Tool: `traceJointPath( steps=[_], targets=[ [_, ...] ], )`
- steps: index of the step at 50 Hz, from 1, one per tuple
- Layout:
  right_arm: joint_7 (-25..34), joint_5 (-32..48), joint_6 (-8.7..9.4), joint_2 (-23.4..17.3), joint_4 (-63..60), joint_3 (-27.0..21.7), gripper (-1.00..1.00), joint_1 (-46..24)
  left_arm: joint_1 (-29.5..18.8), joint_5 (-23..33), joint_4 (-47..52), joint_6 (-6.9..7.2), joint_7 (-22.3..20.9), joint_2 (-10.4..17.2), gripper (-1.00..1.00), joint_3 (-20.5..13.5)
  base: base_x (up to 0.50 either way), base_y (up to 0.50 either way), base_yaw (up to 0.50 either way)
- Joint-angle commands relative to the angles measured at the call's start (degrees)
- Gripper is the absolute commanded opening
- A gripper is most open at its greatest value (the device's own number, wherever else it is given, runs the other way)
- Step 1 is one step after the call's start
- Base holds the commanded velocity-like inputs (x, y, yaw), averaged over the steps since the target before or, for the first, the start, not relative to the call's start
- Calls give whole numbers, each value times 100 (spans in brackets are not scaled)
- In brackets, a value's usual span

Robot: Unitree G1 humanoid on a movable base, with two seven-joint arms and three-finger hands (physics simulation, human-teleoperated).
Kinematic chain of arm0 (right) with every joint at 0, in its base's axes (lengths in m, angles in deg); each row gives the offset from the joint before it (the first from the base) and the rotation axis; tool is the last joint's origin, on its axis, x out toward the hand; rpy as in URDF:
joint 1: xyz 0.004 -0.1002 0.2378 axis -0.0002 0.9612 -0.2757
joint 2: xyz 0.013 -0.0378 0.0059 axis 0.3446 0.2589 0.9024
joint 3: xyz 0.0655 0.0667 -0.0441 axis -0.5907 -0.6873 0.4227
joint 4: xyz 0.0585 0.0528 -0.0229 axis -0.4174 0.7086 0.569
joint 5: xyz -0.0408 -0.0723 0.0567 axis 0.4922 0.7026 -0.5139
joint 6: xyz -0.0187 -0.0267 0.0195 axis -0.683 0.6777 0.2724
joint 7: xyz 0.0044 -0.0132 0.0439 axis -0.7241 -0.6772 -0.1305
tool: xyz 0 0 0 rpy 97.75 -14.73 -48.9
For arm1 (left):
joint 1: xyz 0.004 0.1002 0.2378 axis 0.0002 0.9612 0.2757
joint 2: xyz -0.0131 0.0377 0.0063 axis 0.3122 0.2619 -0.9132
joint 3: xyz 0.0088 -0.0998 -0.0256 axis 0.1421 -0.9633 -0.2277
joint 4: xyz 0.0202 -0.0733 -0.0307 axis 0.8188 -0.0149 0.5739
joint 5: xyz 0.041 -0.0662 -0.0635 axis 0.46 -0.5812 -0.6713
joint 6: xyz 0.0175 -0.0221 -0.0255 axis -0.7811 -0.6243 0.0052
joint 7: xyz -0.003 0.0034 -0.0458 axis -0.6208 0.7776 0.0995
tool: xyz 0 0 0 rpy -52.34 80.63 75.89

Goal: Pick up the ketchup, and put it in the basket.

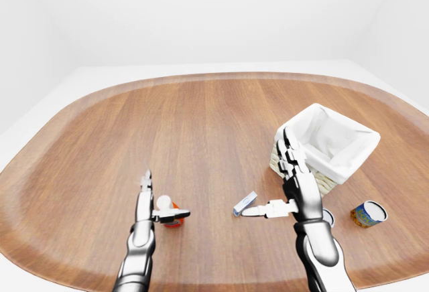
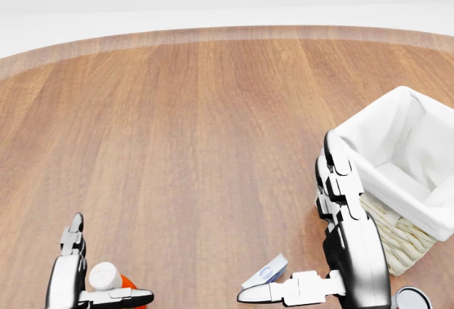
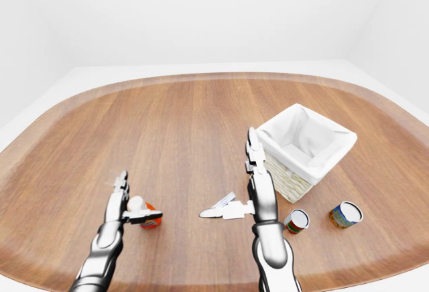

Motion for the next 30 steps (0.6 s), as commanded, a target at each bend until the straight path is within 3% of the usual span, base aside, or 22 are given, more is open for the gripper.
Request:
traceJointPath(
  steps=[1, 8, 9, 10, 30],
  targets=[
    [6, -1, -10, 2, -5, 1, 100, 4, -154, 12, -370, 0, 82, 33, 100, 28, 0, 0, 0],
    [5, -1, 9, 7, 21, -6, 100, -29, -78, -17, -272, 0, 46, 19, 100, 51, 0, 0, 0],
    [5, 0, 7, 7, 20, -6, 100, -28, -66, -85, -241, 0, -4, 12, -67, 38, 0, 0, 0],
    [5, 0, 10, 7, 15, -5, 100, -27, -58, -99, -232, 0, -45, 15, -100, 44, 0, 0, 0],
    [-8, 15, -20, 8, 58, 15, 100, -29, -14, 5, -216, 0, -14, 6, -100, 62, 0, 0, 0]
  ],
)
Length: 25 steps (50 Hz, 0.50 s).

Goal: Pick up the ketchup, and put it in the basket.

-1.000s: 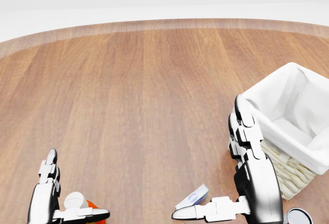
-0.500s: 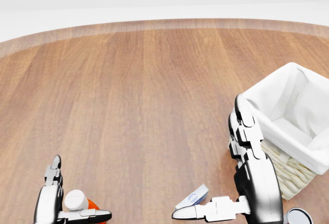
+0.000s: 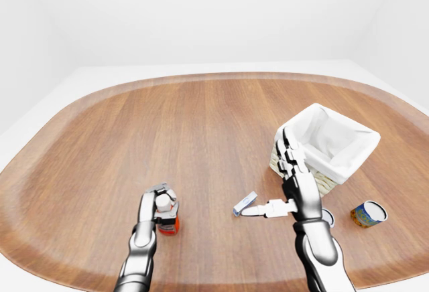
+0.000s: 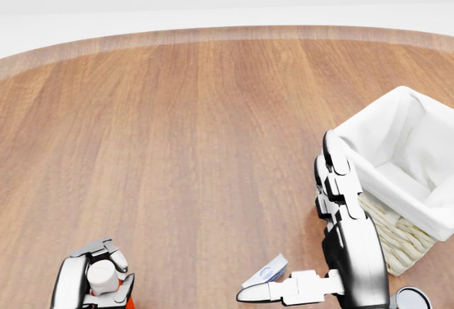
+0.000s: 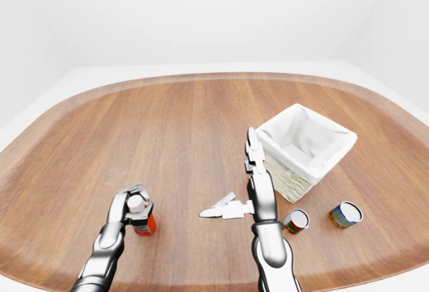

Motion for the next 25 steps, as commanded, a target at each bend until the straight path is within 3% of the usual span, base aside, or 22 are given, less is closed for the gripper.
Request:
traceJointPath(
  steps=[1, 12, 25],
  targets=[
    [-3, 2, -36, -3, 36, 7, 100, 3, 45, -215, 16, 0, 132, 1, -100, 16, 0, 0, 0],
    [-4, 6, -41, -14, 0, 30, 100, 39, 462, -140, 1342, 0, -40, -160, -100, 127, 0, 0, 0],
    [-6, 12, -24, -16, -20, 35, 100, 43, 555, 26, 2590, 0, -154, -309, -100, 343, 0, 0, 0]
  ],
)
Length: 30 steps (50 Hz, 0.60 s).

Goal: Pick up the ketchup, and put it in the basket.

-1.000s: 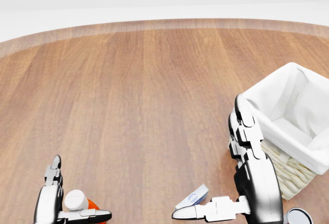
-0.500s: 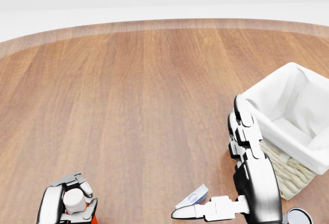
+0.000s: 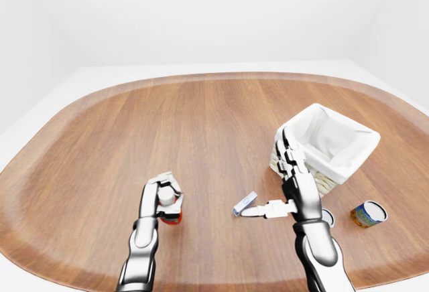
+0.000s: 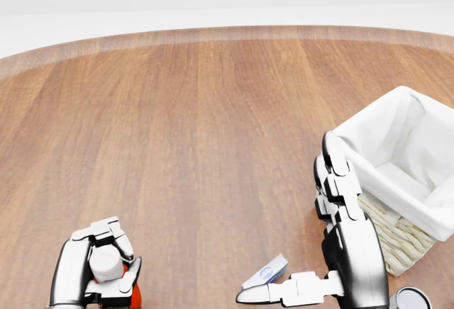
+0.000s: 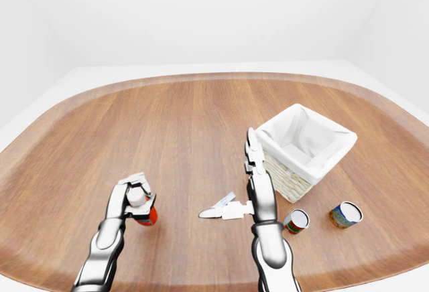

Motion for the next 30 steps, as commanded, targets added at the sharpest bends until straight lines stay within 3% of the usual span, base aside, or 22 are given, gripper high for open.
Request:
traceJointPath(
  steps=[1, 7, 12, 17, 19, 22, 30],
  targets=[
    [0, 5, 11, -7, -39, 13, 100, 21, 105, -140, 1132, 0, 73, -118, -100, 181, 0, 0, 0],
    [4, 2, -2, -10, -19, 13, 100, 19, 86, -35, 1531, 0, 76, -198, -100, 367, 0, 0, 0],
    [7, 2, 0, -8, -15, 4, 100, 15, 69, 52, 1867, 259, 97, -260, -100, 558, 0, 0, 0],
    [12, 3, -19, -6, 13, 3, 100, 10, 21, 132, 2288, 610, 99, -322, -100, 774, 0, 0, 0],
    [12, 4, -19, -6, 9, 4, 100, 13, -6, 144, 2324, 662, 107, -326, -100, 805, 0, 0, 0],
    [9, -2, 6, -6, -29, 3, 100, 22, -93, 242, 2581, 940, 98, -384, -100, 1005, 0, 0, 0],
    [9, -2, 14, -9, -13, 17, 100, 12, -234, 330, 3028, 1000, 104, -539, -100, 1437, 0, 0, 0]
  ],
)
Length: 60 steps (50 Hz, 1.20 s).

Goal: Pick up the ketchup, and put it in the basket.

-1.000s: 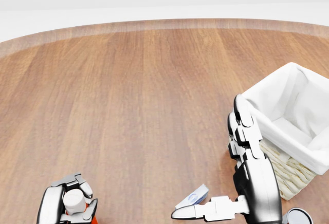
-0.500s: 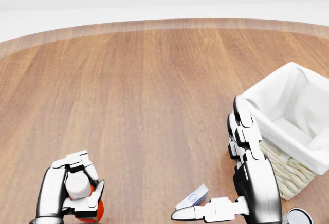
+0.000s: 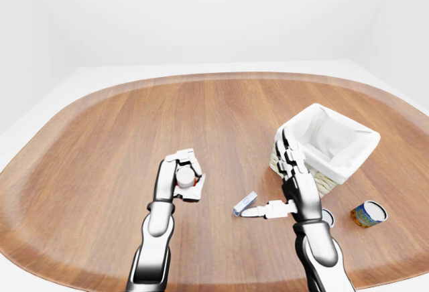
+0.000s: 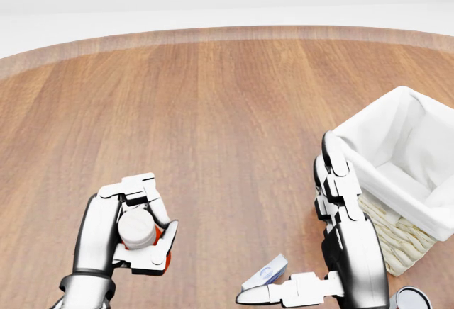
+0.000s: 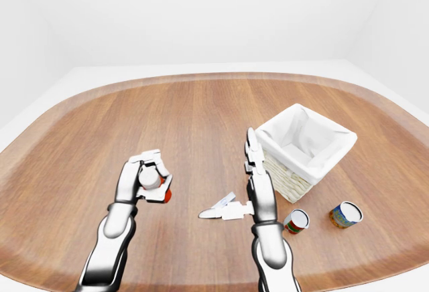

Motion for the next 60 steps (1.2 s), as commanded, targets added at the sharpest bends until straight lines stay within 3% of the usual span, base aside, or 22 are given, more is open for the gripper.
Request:
traceJointPath(
  steps=[1, 11, 21, 60],
  targets=[
    [1, -2, 12, -3, 1, 10, 100, -2, -207, -118, 769, 242, 204, -199, -100, 561, 0, 0, 0],
    [15, -17, 48, 2, -71, -22, 100, 15, -494, 113, 1242, 242, 251, -364, -100, 1005, 0, 0, 0],
    [37, -33, 18, 1, -37, -47, 100, 1, -735, 241, 1065, 242, 278, -557, -100, 1288, 0, 0, 0],
    [69, -79, 27, 4, -87, -90, 100, 29, -706, 692, 1113, 242, 534, -1069, -100, 2663, 0, 0, 0]
  ],
)
